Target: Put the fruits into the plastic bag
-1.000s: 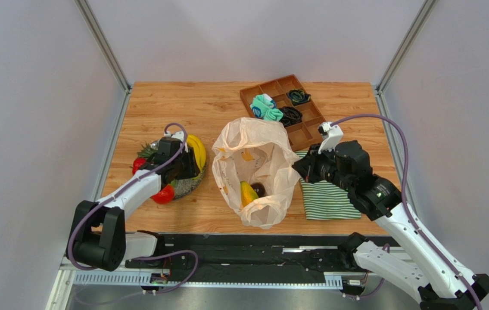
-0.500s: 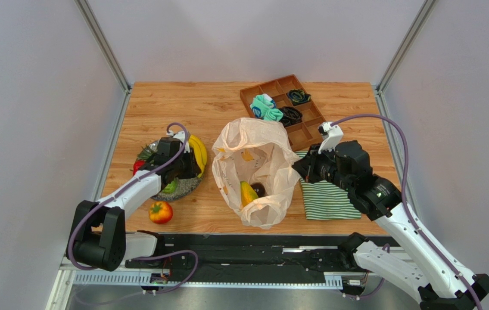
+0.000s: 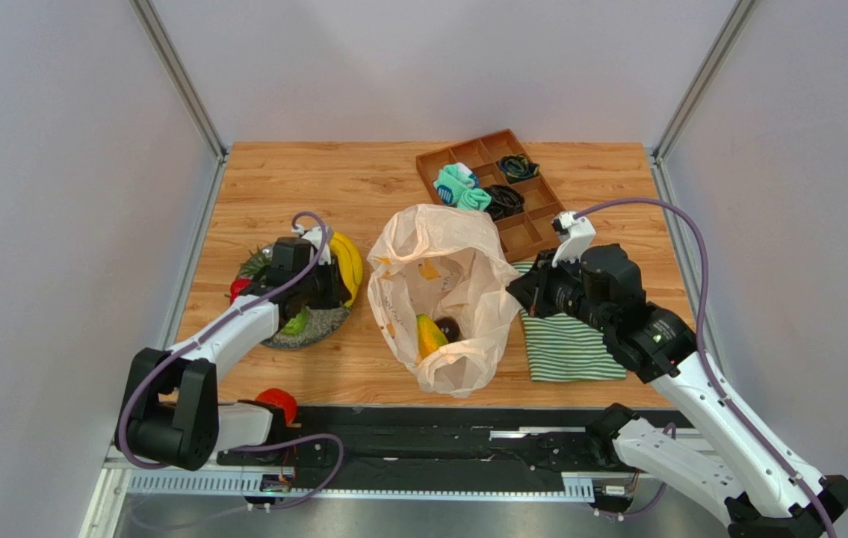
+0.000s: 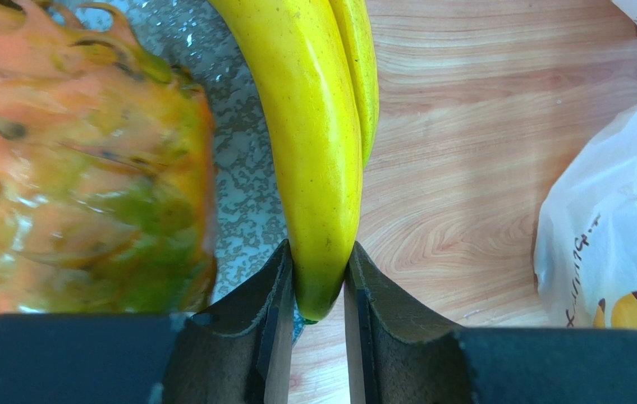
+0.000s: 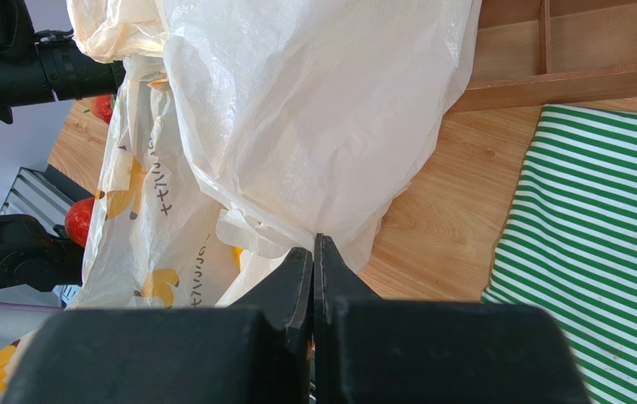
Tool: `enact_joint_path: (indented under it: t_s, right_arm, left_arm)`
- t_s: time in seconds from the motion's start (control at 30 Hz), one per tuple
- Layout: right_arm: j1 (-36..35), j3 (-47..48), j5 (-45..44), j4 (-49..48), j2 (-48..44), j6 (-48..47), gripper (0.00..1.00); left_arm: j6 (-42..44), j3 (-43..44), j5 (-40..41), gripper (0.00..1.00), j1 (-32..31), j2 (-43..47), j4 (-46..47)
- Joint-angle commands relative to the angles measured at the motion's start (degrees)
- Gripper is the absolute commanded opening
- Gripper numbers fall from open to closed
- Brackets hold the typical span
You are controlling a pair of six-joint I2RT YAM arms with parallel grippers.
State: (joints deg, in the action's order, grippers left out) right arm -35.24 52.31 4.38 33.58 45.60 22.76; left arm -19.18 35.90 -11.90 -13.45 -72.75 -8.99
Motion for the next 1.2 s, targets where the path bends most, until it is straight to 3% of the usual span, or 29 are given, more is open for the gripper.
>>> enact_joint_path:
  t_s: [0.0,0.47,0.8,0.9,1.03,1.17]
  right_arm:
    - [-0.3,0.1,-0.2,-2.4,-0.1,0.7,0.00]
    - [-0.3,0.8,0.5,-2.6,0.6,1.0,0.00]
    - [-0.2,0.9,0.0,-2.3,0.3,1.0,0.00]
    - [-0.2,1.0,0.0,-2.3,0.3,1.0,0.00]
    - [-0.2,1.0,0.0,-2.3,0.4,1.1,0.00]
    - [-0.3,0.9,-0.1,-2.5,0.4,1.1,0.00]
  left_arm:
    - [4.3,1.2,-4.9,0.00,-0.1,3.0,2.5]
    - [3.7,-0.7,-13.1,0.00,-0.1,8.3,10.5]
    - [-1.3,0.2,-9.9,0.00,-0.1,28.0,9.9]
    - [-2.8,3.3,-13.8,0.00,-0.1,32.0,3.1]
    - [-9.4,8.2,-31.5,0.00,-0.3,33.2,1.8]
    - [-13.5,10.3,-36.0,0.00,-7.4,35.2,1.3]
